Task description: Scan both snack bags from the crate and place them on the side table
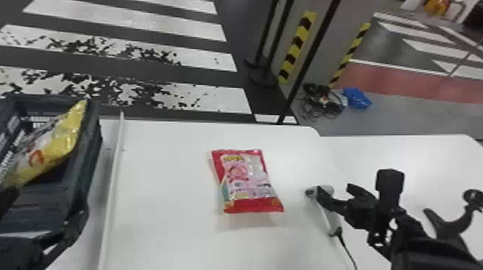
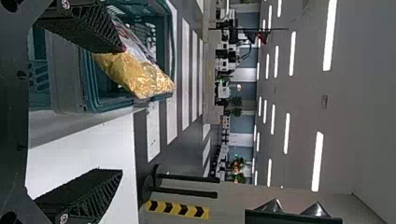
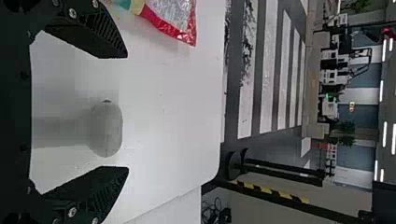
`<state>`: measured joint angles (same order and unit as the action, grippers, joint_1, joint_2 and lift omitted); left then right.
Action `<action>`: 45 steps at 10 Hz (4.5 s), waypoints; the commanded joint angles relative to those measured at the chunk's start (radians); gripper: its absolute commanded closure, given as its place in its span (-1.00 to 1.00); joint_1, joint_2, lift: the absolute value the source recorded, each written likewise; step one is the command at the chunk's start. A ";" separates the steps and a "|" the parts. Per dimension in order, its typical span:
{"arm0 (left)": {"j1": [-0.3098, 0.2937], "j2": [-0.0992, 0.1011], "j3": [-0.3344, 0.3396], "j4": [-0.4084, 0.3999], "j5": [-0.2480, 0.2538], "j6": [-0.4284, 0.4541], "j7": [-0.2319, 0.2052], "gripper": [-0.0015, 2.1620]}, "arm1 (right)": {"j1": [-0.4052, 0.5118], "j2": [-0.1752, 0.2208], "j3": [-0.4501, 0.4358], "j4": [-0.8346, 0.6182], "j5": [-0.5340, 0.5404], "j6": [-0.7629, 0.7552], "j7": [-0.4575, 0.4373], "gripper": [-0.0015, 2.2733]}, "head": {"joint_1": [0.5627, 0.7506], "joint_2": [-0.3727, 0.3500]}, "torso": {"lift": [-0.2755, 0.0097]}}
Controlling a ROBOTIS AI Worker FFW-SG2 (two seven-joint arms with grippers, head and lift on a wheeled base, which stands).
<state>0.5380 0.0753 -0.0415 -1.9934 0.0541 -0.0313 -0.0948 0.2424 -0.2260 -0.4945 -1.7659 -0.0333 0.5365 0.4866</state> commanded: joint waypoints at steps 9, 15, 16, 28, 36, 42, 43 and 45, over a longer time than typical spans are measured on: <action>-0.023 -0.003 -0.004 0.061 0.003 0.003 -0.002 -0.93 | -0.121 -0.127 0.028 0.233 0.113 0.187 0.144 -0.81 | 0.41 -0.94 | 0.26; -0.026 -0.003 -0.003 0.070 0.003 0.000 0.000 -0.92 | -0.135 -0.133 0.057 0.224 0.128 0.218 0.168 0.89 | 0.41 -0.94 | 0.26; -0.026 -0.003 -0.004 0.070 0.001 0.000 0.000 -0.92 | -0.132 -0.130 0.053 0.200 0.128 0.230 0.167 0.99 | 0.41 -0.94 | 0.26; -0.027 -0.005 -0.006 0.070 0.003 -0.015 0.000 -0.92 | -0.014 0.008 0.214 -0.438 0.194 0.807 0.167 0.99 | 0.41 -0.66 | 0.26; -0.024 -0.009 -0.004 0.070 0.003 -0.015 0.000 -0.92 | -0.058 0.043 0.387 -0.503 0.257 0.874 0.168 0.99 | 0.41 -0.36 | 0.26; -0.021 -0.002 -0.003 0.065 0.003 -0.018 0.000 -0.92 | -0.120 0.074 0.504 -0.449 0.336 0.868 0.155 0.99 | 0.41 -0.15 | 0.26; -0.021 -0.002 -0.001 0.064 0.004 -0.018 0.000 -0.92 | -0.124 0.074 0.516 -0.431 0.346 0.862 0.153 0.99 | 0.41 -0.14 | 0.26; -0.020 0.000 0.000 0.064 0.004 -0.018 0.000 -0.92 | -0.137 0.074 0.530 -0.397 0.359 0.837 0.148 0.99 | 0.41 -0.11 | 0.26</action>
<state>0.5184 0.0740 -0.0415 -1.9296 0.0583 -0.0498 -0.0950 0.1090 -0.1518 0.0324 -2.1727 0.3221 1.3815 0.6355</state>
